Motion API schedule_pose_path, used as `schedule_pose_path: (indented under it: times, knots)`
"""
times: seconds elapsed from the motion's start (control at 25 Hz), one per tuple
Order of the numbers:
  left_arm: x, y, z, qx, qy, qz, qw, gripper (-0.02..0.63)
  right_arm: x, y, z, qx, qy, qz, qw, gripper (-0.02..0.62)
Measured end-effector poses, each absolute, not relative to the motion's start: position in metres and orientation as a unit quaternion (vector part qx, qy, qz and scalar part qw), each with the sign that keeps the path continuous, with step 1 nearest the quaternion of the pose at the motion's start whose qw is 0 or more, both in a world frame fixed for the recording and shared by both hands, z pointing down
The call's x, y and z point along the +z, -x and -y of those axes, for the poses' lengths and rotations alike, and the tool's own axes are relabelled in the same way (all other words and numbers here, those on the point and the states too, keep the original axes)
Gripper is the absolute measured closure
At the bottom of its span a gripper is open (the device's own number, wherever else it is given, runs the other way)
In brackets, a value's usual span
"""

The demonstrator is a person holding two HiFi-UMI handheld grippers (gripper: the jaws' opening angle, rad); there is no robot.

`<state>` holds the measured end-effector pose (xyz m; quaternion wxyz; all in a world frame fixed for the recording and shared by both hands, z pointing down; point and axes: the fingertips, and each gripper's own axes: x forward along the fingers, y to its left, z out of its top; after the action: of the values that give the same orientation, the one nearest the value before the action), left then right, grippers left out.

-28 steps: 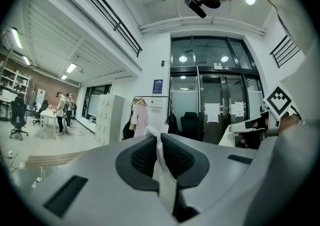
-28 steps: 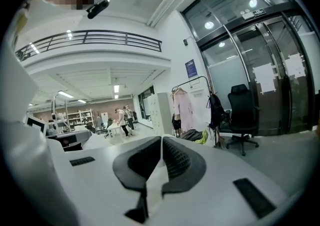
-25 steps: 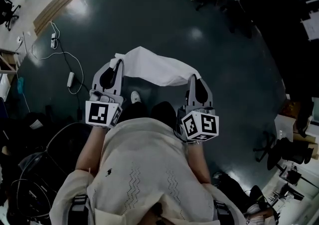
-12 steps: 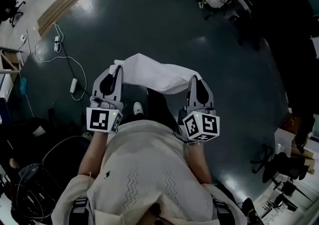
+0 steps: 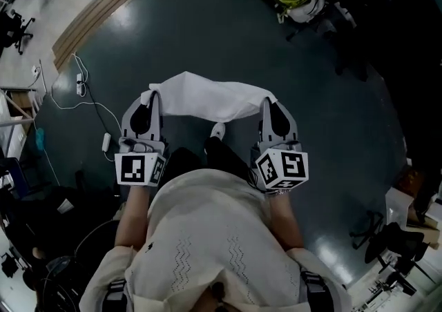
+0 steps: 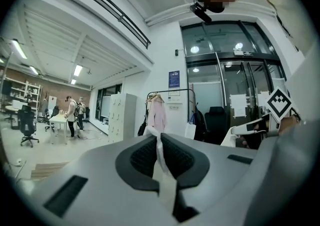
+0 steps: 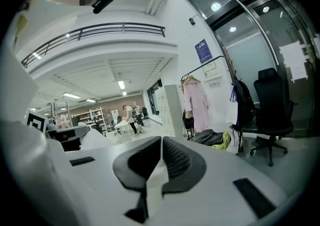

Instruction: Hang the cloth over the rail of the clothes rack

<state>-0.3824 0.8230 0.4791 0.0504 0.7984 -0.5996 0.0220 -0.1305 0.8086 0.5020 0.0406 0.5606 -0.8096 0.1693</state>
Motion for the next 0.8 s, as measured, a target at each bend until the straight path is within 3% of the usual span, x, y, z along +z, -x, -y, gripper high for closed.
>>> schedule_pose_path:
  times: [0.2, 0.44, 0.8]
  knots:
    - [0.483, 0.383, -0.773, 0.021, -0.783, 0.618, 0.068, 0.584, 0.498, 0.125, -0.746, 0.173, -0.554, 0.813, 0.043, 0.572]
    - [0.487, 0.420, -0.711, 0.019, -0.783, 0.618, 0.071, 0.584, 0.505, 0.167, -0.683, 0.176, -0.549, 0.816, 0.051, 0.572]
    - [0.491, 0.465, -0.531, 0.020, -0.834, 0.547, 0.066, 0.584, 0.505, 0.213, -0.547, 0.176, -0.617, 0.766, 0.050, 0.572]
